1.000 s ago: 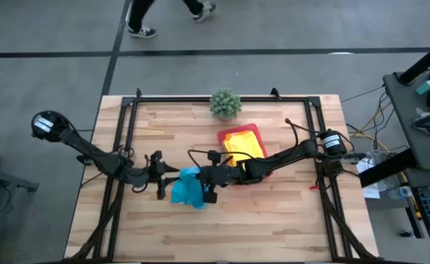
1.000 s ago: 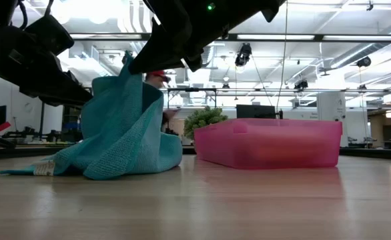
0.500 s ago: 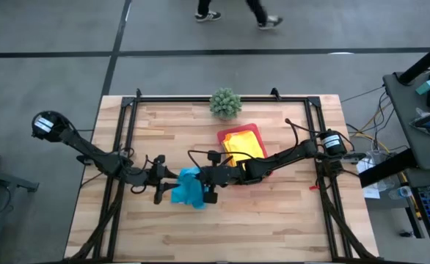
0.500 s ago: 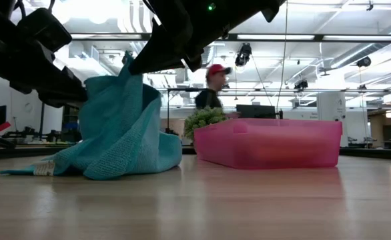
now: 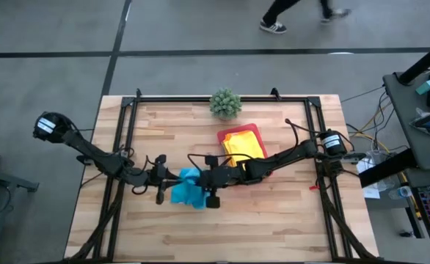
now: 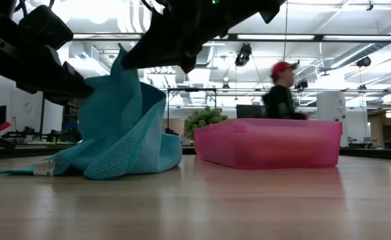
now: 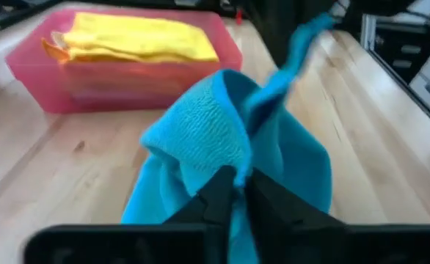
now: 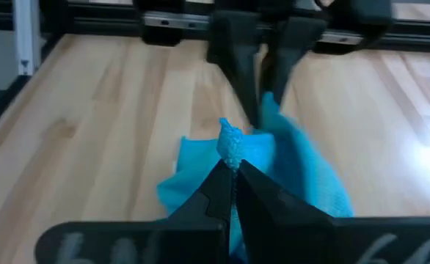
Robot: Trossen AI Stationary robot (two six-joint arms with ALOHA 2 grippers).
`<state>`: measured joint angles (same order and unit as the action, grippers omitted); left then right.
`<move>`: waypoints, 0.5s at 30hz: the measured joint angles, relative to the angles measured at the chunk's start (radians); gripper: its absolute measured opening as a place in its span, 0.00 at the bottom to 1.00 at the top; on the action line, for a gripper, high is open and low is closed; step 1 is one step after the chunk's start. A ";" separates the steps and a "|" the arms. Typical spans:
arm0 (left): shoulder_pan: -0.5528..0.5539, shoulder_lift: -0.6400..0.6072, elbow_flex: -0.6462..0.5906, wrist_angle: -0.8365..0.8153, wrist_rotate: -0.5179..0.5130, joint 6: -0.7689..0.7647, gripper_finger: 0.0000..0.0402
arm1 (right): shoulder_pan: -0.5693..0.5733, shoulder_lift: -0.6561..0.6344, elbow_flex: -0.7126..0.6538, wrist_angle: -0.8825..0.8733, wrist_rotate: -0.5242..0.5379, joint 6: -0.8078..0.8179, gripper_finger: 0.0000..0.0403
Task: Fold microfiber towels
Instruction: Fold the blue towel
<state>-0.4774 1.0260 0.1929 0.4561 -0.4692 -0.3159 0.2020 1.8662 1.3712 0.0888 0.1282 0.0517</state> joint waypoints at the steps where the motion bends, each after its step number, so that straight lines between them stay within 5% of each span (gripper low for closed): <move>1: 0.000 -0.002 0.002 0.007 -0.009 0.000 0.03 | 0.000 0.000 0.000 0.004 -0.008 0.000 0.02; 15: 0.000 -0.074 0.125 0.004 0.067 0.099 0.00 | 0.002 0.020 0.053 0.031 -0.076 -0.057 0.02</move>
<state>-0.4774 0.9516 0.3180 0.4602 -0.4027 -0.2168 0.2043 1.8862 1.4247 0.1195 0.0517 -0.0048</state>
